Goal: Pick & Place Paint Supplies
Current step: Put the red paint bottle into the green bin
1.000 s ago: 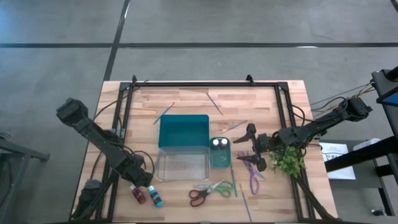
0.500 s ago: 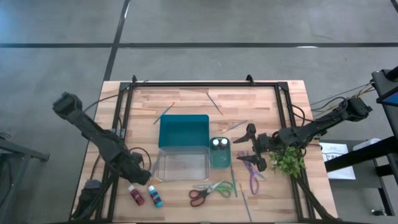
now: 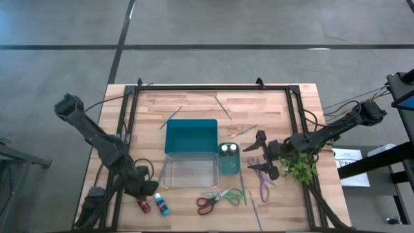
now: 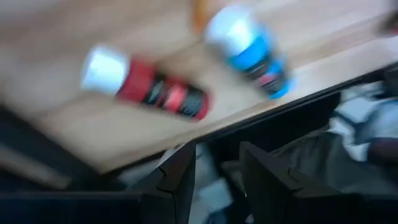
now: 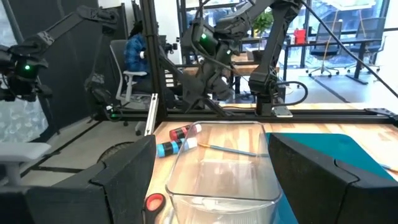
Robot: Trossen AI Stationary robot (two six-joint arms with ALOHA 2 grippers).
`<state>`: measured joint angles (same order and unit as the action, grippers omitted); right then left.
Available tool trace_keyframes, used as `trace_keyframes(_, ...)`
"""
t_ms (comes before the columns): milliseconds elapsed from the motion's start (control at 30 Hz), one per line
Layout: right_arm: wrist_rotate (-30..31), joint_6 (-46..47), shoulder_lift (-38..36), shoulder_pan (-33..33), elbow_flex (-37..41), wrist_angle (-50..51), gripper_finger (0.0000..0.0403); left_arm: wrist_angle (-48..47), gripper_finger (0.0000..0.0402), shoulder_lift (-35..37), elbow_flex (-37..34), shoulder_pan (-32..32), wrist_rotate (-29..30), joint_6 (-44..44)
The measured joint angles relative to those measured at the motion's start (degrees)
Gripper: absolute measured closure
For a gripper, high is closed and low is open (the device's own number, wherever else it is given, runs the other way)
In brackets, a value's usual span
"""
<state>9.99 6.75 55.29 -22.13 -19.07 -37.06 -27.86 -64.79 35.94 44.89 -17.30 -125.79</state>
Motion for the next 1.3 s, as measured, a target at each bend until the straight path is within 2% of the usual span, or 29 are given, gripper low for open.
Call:
trace_keyframes(133,0.0,0.4,0.0,-0.7,0.0,-0.1,0.0094,-0.3,0.0270,-2.6,0.0,1.4,-10.6,-5.5)
trace_keyframes(200,0.0,0.3,0.0,-1.0,0.0,-0.2,0.0094,0.1,0.0267,-3.0,0.0,2.5,-13.3,-8.5)
trace_keyframes(367,0.0,0.0,0.0,-1.1,0.0,0.2,0.0094,1.8,0.0232,-3.3,0.1,4.7,-11.2,-13.7)
trace_keyframes(533,0.0,-0.3,0.0,-1.3,0.0,1.3,0.0094,2.6,0.0155,-6.3,0.1,4.7,-7.5,-14.1)
trace_keyframes(700,0.0,-0.6,0.0,-1.2,0.5,1.7,0.0094,3.5,0.0073,-10.0,0.2,4.7,-8.9,-15.5)
trace_keyframes(833,0.1,-0.5,0.0,-1.2,0.7,1.7,0.0094,3.4,0.0034,-12.8,0.3,4.6,-10.3,-16.7)
trace_keyframes(967,0.2,-0.1,0.0,-1.2,0.9,1.7,0.0094,3.2,0.0025,-15.5,1.1,4.5,-10.2,-17.8)
trace_keyframes(1033,0.4,-0.2,0.0,-1.2,1.0,1.7,0.0094,4.9,0.0026,-17.1,1.7,4.4,-5.3,-18.5)
trace_keyframes(1067,0.4,-0.2,0.0,-1.2,1.1,1.6,0.0094,5.2,0.0028,-17.9,1.9,4.3,-4.8,-18.7)
trace_keyframes(1300,0.5,-0.2,-0.1,-1.2,1.6,1.0,0.0094,10.9,0.0064,-24.0,2.3,4.7,-3.9,-18.7)
